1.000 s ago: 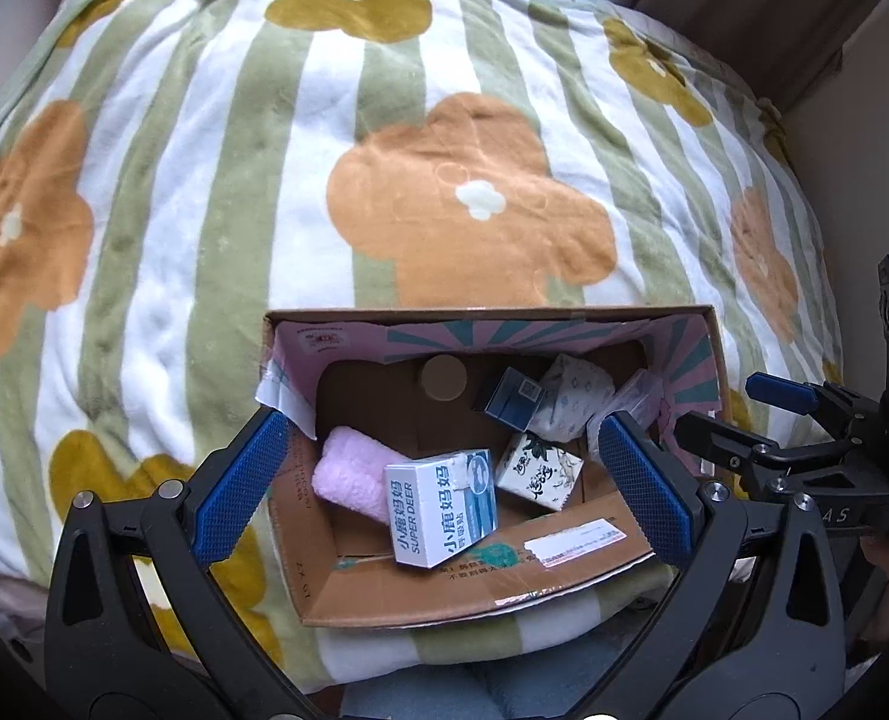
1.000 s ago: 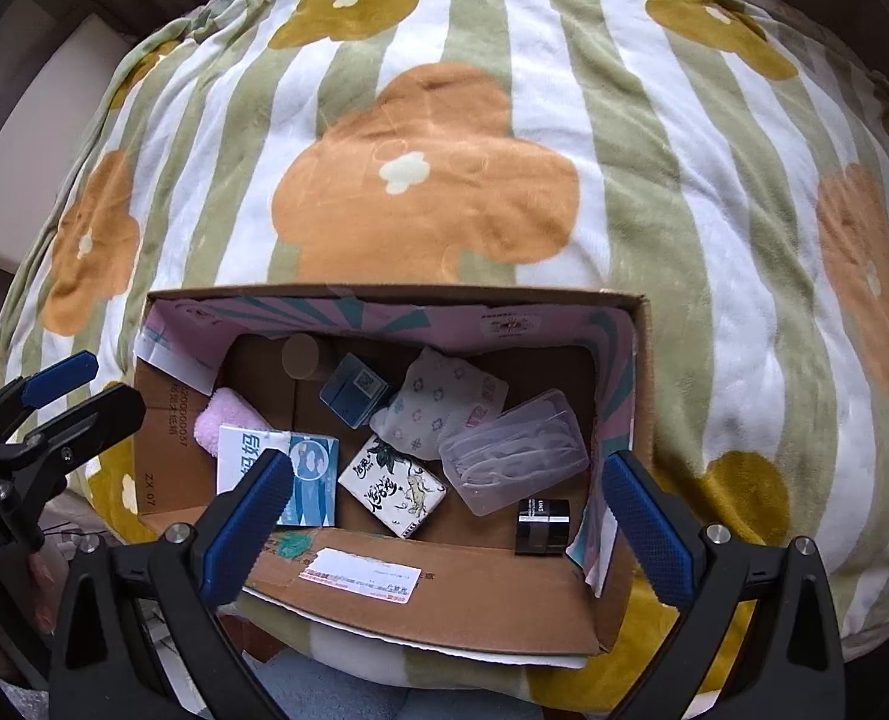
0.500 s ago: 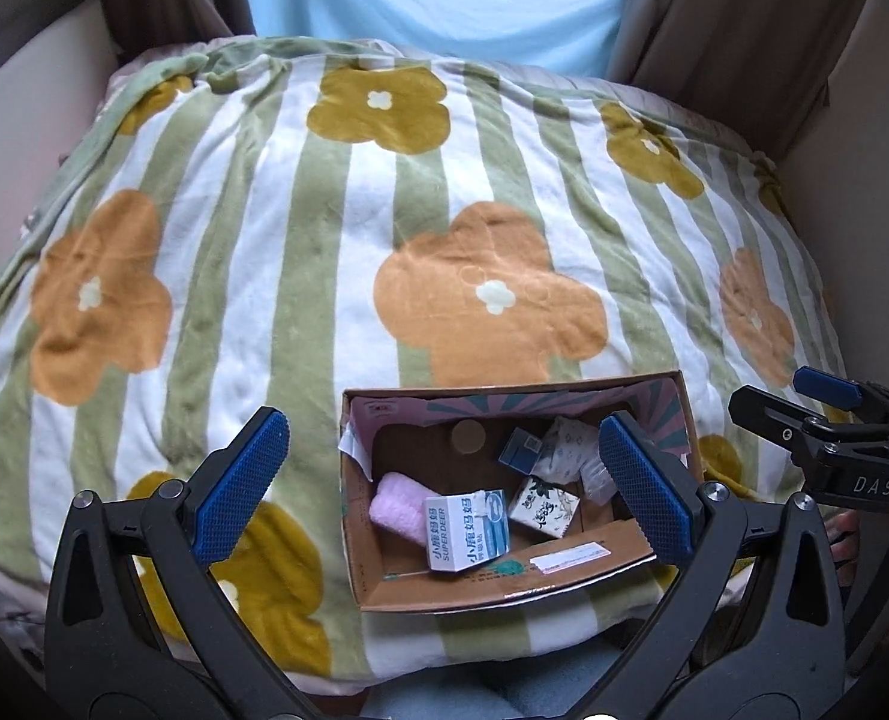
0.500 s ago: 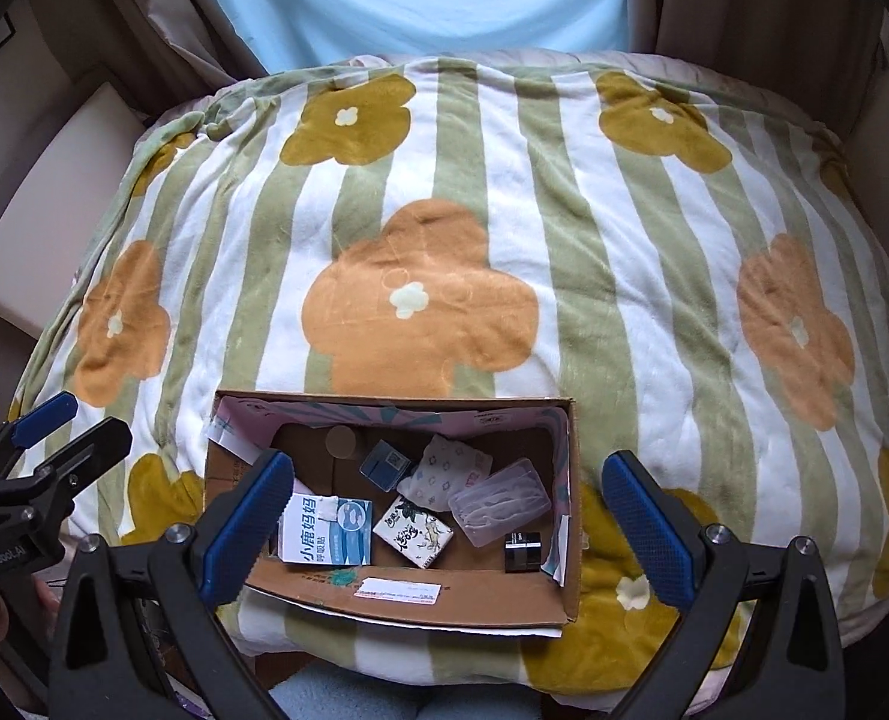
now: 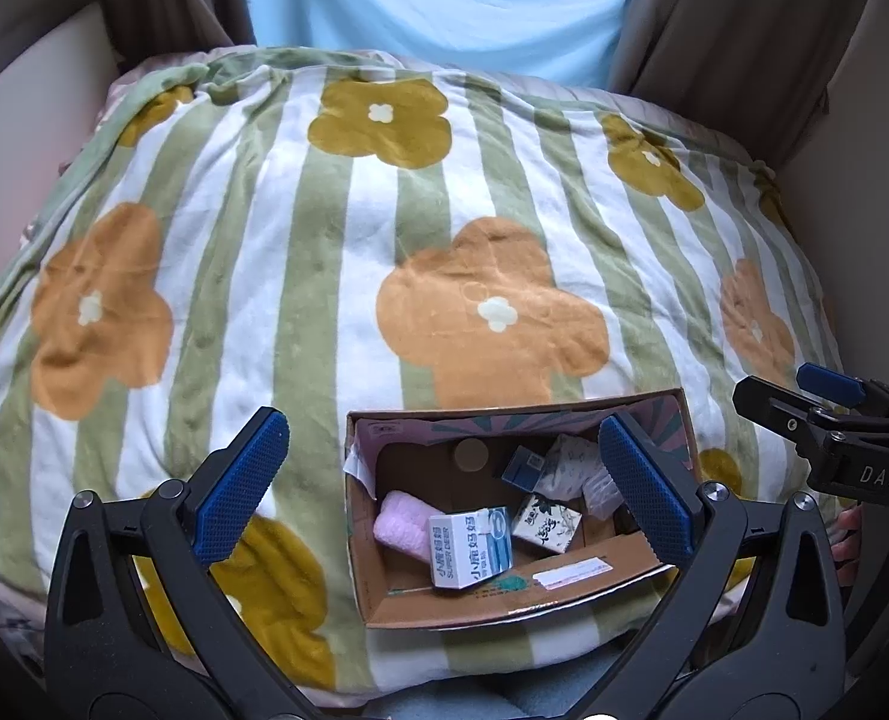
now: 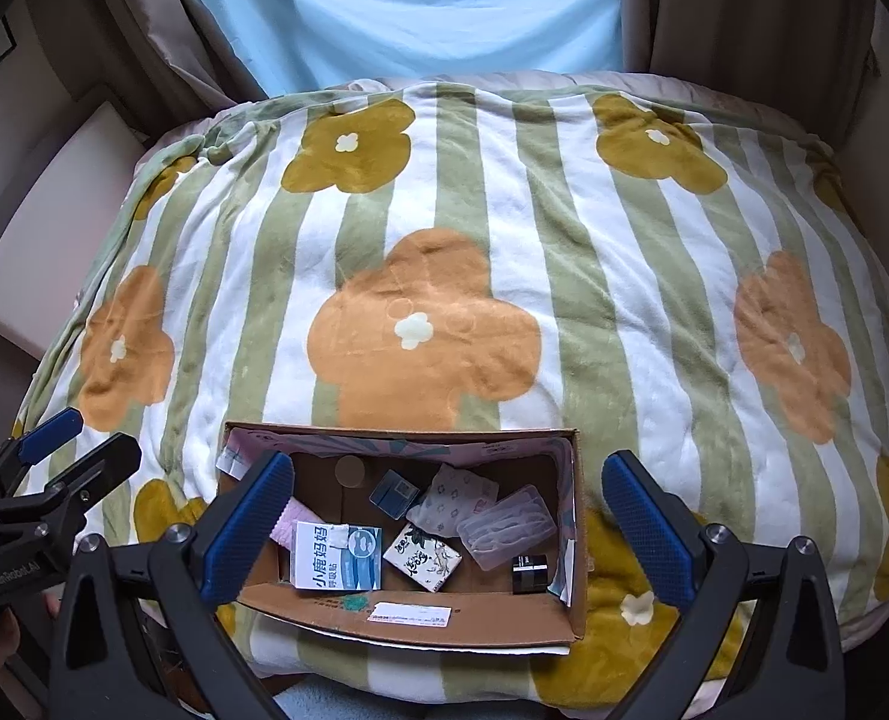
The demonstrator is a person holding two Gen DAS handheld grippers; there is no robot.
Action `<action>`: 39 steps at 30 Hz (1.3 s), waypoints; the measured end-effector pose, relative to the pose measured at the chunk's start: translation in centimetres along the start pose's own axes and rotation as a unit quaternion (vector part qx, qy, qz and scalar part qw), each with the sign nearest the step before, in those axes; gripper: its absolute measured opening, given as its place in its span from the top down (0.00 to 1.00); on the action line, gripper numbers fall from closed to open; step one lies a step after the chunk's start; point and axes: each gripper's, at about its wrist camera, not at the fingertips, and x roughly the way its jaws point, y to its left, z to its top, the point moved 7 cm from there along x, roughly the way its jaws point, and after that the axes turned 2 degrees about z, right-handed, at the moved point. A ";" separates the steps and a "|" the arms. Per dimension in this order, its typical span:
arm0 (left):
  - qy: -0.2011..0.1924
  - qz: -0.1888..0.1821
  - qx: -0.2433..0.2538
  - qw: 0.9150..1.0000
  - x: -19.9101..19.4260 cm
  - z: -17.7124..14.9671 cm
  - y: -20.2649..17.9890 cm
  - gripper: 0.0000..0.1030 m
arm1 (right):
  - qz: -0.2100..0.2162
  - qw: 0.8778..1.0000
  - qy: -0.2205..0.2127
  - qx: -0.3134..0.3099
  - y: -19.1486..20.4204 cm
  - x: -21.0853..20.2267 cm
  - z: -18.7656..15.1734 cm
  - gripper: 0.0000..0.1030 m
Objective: Organize objects
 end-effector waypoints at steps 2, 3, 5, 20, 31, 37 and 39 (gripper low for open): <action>0.000 0.000 0.000 1.000 0.1 0.1 -0.1 0.00 | -0.001 1.000 0.000 0.002 -0.2 0.0 0.1 0.00; 0.001 0.001 0.001 1.000 0.1 0.1 -0.1 0.00 | -0.002 1.000 0.000 0.002 -0.2 0.1 0.2 0.00; 0.000 0.000 0.000 1.000 0.1 0.2 -0.1 0.00 | -0.002 1.000 0.000 0.002 -0.3 0.0 0.2 0.00; 0.000 0.001 0.003 1.000 0.5 0.4 -0.5 0.00 | -0.006 1.000 -0.004 0.005 -1.0 -0.1 0.9 0.00; 0.001 0.001 0.004 1.000 1.0 0.6 -1.1 0.00 | -0.008 1.000 -0.007 0.007 -1.3 -0.1 1.1 0.00; 0.001 0.001 0.004 1.000 0.9 0.6 -1.1 0.00 | -0.010 1.000 -0.008 0.003 -1.4 -0.1 1.4 0.00; 0.000 0.001 0.005 1.000 1.0 0.6 -1.2 0.00 | -0.009 1.000 -0.009 0.005 -1.4 -0.2 1.4 0.00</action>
